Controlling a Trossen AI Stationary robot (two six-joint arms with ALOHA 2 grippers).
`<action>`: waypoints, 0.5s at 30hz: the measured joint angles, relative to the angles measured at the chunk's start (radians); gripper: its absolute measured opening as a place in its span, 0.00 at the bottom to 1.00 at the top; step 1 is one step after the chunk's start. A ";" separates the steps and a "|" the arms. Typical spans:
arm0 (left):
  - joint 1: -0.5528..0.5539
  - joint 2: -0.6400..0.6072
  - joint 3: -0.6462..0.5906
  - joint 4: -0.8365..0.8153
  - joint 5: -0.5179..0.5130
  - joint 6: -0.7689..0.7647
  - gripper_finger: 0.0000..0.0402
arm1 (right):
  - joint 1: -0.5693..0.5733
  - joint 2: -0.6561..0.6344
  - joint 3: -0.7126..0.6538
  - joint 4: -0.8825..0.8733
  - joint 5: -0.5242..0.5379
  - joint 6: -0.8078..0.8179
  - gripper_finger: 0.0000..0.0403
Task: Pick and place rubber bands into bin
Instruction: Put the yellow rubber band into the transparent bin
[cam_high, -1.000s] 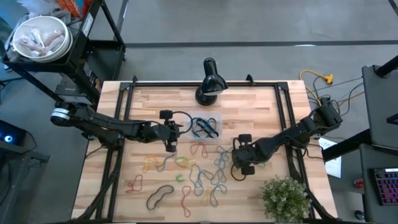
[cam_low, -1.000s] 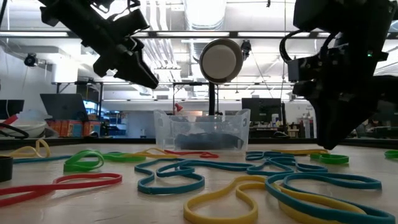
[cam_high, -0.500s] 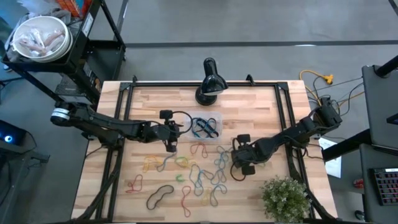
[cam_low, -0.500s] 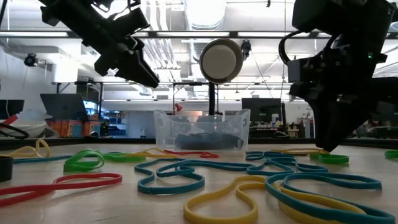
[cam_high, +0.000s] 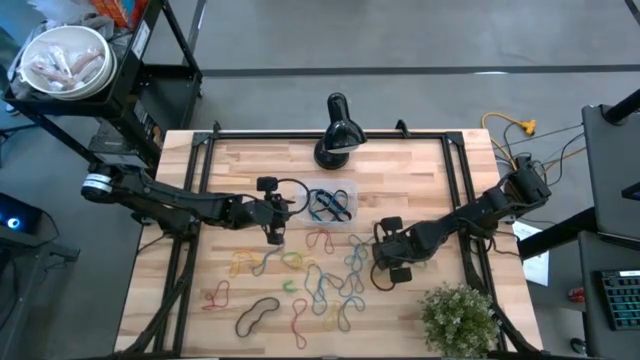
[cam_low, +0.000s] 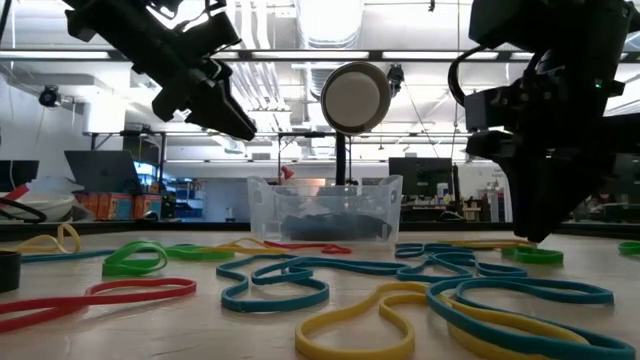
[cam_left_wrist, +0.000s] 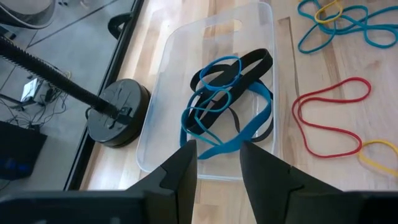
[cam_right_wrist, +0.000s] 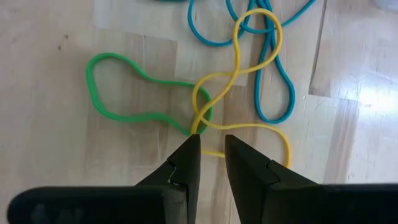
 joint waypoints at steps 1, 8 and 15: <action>0.000 0.000 0.000 0.000 0.000 0.000 0.27 | 0.000 0.000 0.001 -0.001 0.000 0.000 0.17; 0.000 0.000 0.000 0.000 0.000 0.000 0.27 | 0.000 0.000 0.003 -0.005 -0.007 -0.001 0.17; 0.000 0.000 0.000 0.000 0.000 0.000 0.27 | 0.000 0.002 0.003 -0.004 -0.031 -0.001 0.17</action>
